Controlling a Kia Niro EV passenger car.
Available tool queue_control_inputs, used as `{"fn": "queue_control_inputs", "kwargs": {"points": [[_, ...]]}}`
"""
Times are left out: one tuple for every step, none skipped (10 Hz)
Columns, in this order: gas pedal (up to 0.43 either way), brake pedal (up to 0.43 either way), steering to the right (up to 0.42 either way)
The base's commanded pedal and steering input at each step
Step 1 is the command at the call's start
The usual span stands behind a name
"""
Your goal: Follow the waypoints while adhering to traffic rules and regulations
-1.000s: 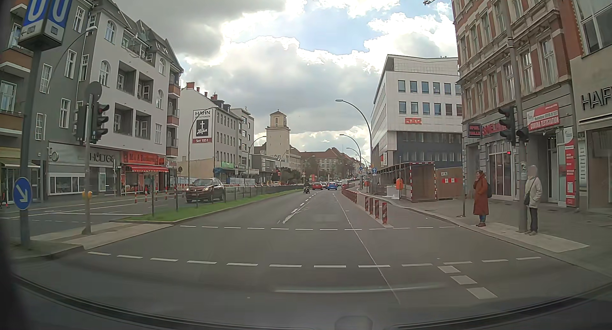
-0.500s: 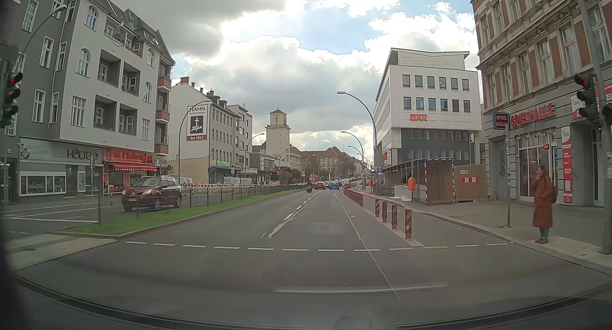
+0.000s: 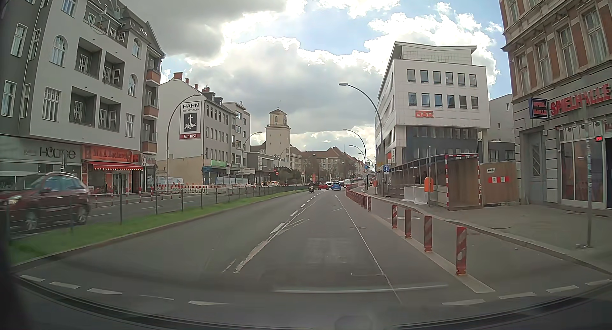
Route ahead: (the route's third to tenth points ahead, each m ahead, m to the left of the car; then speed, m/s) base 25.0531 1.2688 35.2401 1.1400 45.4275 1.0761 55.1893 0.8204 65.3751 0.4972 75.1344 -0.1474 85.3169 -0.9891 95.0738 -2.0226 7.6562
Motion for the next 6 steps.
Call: {"fn": "queue_control_inputs", "kwargs": {"points": [[0.098,0.030,0.001],[0.087,0.030,0.001],[0.087,0.030,0.001],[0.087,0.030,0.001],[0.087,0.030,0.001],[0.079,0.030,0.001]]}}
